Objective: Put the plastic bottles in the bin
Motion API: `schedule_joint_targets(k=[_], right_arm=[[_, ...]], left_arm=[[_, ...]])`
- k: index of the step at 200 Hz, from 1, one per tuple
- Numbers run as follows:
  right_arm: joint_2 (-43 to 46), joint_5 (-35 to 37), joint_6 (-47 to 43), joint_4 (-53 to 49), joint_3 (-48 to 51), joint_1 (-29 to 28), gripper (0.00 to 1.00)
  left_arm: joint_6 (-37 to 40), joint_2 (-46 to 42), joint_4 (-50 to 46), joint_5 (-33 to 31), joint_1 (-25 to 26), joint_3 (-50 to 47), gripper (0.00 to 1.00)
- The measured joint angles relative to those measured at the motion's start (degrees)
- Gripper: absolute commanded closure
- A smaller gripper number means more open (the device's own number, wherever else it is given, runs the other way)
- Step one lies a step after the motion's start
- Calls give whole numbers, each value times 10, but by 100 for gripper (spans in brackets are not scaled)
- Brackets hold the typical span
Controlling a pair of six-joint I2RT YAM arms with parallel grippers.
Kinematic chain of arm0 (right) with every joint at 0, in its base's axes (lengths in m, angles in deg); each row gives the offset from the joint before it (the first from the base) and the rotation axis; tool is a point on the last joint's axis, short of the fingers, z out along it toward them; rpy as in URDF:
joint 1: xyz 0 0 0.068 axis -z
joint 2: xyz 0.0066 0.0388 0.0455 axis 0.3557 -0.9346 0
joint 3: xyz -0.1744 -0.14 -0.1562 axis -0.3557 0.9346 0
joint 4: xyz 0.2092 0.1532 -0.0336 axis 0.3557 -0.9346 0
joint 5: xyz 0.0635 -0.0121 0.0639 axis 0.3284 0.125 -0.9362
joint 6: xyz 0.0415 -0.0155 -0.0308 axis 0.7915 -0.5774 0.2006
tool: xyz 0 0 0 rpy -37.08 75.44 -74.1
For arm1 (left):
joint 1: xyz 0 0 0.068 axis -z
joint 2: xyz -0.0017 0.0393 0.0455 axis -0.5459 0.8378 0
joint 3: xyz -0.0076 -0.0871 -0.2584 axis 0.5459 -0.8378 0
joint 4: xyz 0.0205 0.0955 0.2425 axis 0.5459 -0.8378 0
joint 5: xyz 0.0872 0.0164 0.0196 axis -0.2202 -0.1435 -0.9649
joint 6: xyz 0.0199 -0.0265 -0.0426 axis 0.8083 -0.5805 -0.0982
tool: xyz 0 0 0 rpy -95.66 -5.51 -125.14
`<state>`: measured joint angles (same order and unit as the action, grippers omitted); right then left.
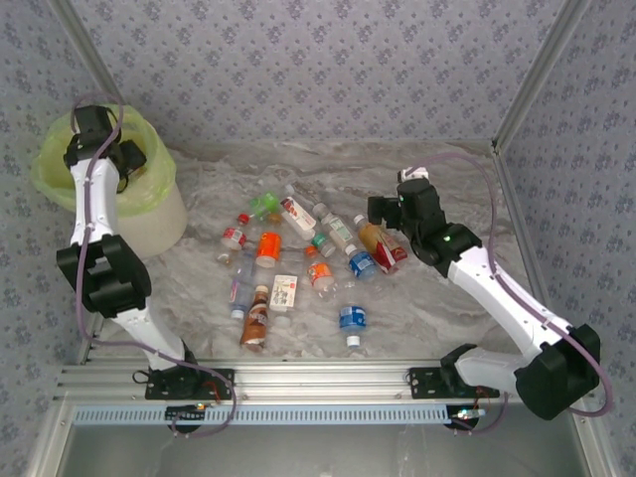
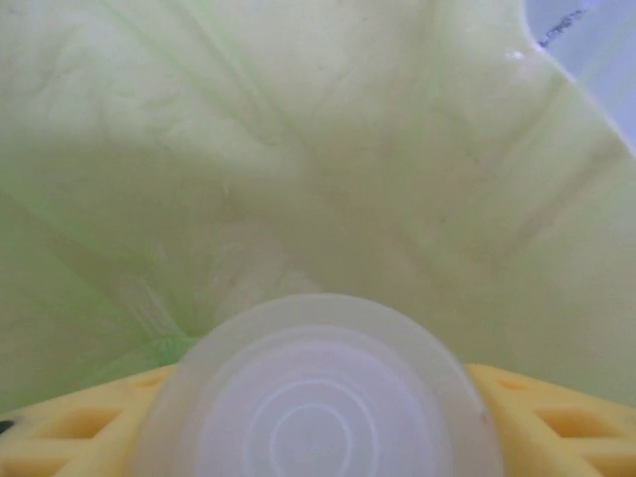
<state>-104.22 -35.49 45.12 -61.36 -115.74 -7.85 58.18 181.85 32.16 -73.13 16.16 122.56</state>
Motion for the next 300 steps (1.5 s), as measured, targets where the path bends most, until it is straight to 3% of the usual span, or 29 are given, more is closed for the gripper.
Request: schedule_joint_targets(k=[48, 96, 123, 216, 268, 300], right_arm=[[4, 0, 52, -26, 54, 9, 0], [66, -44, 114, -49, 129, -5, 0], [108, -54, 136, -60, 168, -66, 0], [138, -4, 223, -67, 241, -289, 0], [83, 35, 271, -65, 250, -397, 3], [8, 51, 295, -74, 239, -420, 8]], left_arm=[[-5, -44, 0, 31, 0, 0, 15], [-13, -101, 23, 73, 0, -12, 7], [-27, -161, 64, 112, 0, -62, 1], [-59, -303, 162, 207, 40, -189, 1], [-74, -345, 244, 305, 71, -271, 0], [-76, -370, 270, 331, 92, -309, 0]])
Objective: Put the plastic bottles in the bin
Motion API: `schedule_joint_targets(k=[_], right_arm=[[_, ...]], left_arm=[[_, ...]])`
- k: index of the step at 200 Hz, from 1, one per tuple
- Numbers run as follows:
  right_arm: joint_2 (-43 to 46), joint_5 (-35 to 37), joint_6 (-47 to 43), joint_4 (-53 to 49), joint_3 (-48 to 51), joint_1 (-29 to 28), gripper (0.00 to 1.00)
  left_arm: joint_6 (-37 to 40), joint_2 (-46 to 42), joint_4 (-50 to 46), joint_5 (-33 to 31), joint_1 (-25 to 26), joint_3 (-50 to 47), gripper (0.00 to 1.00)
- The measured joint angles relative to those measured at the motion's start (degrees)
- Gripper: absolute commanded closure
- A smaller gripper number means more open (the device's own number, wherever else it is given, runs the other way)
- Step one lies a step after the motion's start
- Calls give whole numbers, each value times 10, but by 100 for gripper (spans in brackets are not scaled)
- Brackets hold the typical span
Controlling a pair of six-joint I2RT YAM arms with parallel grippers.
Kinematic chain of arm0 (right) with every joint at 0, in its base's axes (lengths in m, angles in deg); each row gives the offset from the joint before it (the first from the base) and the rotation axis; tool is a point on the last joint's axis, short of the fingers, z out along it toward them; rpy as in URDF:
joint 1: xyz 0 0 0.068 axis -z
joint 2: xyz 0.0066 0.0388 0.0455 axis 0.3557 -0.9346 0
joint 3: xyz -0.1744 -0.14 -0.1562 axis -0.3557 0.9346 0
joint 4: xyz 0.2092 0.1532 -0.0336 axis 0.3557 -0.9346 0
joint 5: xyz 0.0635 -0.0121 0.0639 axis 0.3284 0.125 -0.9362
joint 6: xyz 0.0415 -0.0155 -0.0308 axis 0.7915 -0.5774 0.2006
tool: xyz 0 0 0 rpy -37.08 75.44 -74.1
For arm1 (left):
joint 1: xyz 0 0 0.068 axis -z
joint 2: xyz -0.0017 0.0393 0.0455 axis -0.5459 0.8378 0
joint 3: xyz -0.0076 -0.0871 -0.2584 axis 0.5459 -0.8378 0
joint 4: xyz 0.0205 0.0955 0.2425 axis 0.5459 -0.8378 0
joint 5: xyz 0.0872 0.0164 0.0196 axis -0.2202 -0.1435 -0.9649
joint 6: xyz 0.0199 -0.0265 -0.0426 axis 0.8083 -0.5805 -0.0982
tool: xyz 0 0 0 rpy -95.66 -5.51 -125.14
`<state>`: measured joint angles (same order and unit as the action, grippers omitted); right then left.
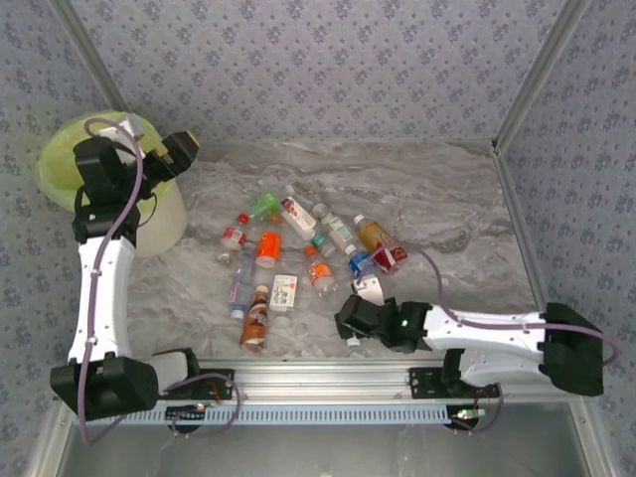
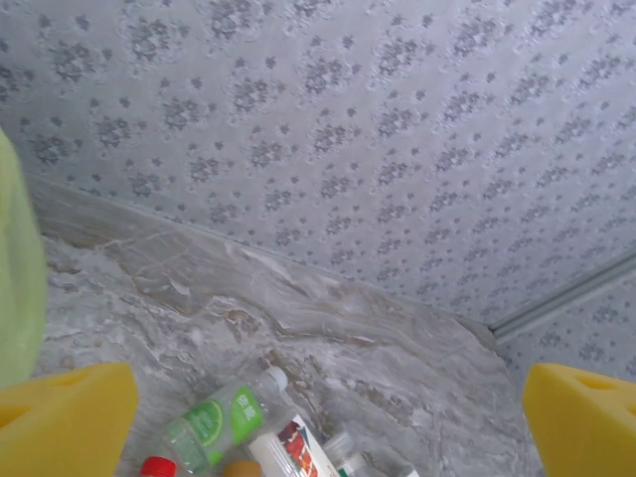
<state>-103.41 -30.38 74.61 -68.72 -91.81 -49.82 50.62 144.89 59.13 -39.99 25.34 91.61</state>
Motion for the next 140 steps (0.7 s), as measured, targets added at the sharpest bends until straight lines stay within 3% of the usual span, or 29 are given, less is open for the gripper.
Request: schedule_joint_targets(k=[80, 140], right_arm=[[-95, -17, 22, 6, -18, -7, 21], [-94, -17, 45, -3, -18, -1, 41]], left_arm=[[0, -21, 6, 7, 0, -20, 1], [0, -22, 6, 7, 1, -30, 1]])
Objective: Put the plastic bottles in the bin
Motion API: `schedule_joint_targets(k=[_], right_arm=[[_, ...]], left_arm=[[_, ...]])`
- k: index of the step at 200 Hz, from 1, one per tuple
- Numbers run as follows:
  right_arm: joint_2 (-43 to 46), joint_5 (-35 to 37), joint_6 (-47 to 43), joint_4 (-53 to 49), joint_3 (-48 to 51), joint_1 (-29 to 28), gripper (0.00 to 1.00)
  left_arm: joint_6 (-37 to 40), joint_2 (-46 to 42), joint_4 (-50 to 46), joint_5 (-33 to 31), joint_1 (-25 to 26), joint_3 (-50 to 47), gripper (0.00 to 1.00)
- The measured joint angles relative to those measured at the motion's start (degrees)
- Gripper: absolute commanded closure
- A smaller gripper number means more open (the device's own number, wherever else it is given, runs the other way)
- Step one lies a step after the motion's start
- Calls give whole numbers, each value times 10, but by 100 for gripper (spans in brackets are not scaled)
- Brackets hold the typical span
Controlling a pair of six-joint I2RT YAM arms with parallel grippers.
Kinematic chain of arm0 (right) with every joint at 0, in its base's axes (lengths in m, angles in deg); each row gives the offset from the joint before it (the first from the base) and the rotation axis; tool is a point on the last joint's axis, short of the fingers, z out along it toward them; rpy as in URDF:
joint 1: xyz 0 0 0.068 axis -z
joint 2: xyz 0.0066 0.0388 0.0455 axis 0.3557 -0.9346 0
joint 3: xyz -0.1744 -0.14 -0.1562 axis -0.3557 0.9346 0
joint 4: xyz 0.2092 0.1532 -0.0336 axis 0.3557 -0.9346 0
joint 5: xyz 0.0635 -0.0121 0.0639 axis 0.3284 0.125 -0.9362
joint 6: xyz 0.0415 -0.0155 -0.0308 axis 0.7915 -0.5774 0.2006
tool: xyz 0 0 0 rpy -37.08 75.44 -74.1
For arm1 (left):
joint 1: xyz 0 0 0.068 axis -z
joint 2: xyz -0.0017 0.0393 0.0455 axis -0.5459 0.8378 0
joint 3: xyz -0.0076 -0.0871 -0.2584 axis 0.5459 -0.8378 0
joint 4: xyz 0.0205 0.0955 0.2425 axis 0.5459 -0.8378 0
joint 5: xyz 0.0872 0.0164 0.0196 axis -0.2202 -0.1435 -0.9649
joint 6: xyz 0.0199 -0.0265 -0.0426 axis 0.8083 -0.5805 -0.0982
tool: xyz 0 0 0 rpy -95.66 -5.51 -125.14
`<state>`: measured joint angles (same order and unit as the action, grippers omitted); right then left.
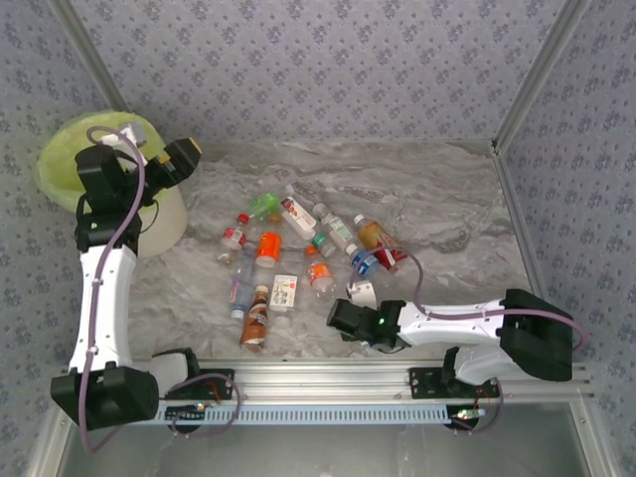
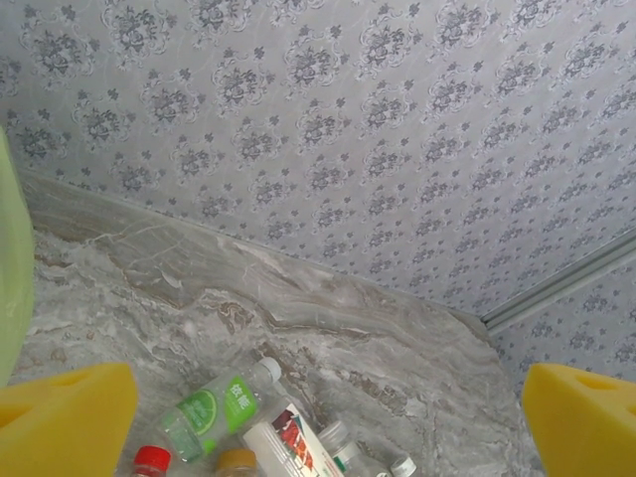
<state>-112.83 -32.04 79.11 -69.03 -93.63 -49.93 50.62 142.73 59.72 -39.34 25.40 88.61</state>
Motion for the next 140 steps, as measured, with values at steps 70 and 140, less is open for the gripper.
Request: schedule_joint_targets(k=[70, 140], right_arm=[[65, -3, -73, 7, 0, 23, 51], [125, -1, -144, 53, -22, 104, 55]], left_arm=[[-21, 3, -1, -35, 62, 3, 1], [-12, 39, -3, -56, 132, 26, 1]])
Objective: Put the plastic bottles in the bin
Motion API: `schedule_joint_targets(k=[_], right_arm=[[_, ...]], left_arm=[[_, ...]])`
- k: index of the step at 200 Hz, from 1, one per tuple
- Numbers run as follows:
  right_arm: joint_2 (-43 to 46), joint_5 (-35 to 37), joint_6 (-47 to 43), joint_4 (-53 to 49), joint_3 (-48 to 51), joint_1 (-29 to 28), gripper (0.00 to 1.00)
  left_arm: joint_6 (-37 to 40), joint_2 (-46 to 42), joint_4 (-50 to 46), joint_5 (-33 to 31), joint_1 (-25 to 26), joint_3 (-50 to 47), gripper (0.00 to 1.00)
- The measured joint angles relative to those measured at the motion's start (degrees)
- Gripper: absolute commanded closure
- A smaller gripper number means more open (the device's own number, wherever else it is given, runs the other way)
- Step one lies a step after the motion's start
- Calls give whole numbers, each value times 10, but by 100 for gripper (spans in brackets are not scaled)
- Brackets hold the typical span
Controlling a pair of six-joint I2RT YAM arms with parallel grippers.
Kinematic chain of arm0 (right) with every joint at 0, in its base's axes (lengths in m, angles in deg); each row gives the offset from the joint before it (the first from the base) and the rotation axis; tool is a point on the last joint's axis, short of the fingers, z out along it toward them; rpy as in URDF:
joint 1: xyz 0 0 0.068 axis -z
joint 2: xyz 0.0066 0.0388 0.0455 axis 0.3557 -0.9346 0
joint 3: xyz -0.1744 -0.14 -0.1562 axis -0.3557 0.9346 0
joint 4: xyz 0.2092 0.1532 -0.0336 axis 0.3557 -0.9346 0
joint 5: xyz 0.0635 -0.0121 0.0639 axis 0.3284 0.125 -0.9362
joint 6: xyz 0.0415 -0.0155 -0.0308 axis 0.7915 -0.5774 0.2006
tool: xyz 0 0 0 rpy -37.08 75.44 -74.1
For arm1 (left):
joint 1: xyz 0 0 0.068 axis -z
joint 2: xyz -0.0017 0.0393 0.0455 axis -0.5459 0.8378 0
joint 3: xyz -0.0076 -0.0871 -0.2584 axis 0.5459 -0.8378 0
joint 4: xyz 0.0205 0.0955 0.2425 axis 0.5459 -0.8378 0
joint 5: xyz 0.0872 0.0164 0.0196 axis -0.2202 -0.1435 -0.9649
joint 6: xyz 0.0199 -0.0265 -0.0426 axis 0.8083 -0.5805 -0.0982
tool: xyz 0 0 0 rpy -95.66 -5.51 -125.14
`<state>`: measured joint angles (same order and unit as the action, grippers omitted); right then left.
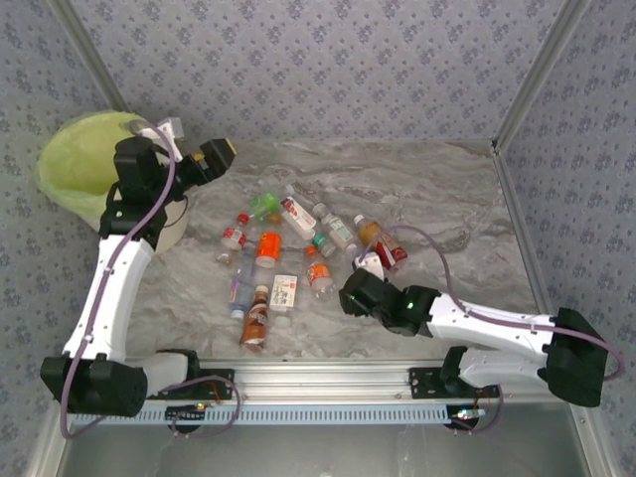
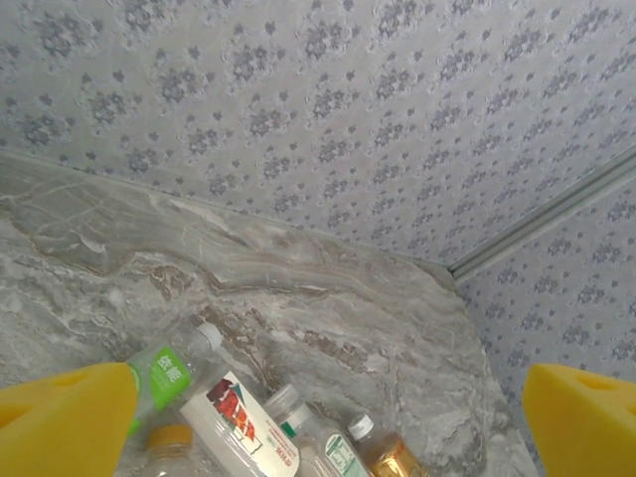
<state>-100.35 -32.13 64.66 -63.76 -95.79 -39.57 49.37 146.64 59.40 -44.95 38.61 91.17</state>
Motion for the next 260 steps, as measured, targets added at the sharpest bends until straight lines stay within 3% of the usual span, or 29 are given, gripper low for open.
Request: schedule_joint_targets(k=[59, 111, 177, 243, 260], right_arm=[[5, -63, -41, 155, -1, 113, 56], [-27, -169, -81, 316, -1, 182, 54], [-69, -259, -160, 355, -59, 189, 51], [-78, -253, -206, 379, -72, 174, 50], [-84, -252, -216, 377, -82, 169, 50]], left_arm=[[12, 38, 4, 10, 69, 1, 1], [-23, 83, 94, 83, 141, -58, 1], [-33, 148, 173, 213, 212, -61, 2], [-52, 161, 184, 167, 228, -61, 11], [-64, 172, 198, 161, 230, -61, 18]])
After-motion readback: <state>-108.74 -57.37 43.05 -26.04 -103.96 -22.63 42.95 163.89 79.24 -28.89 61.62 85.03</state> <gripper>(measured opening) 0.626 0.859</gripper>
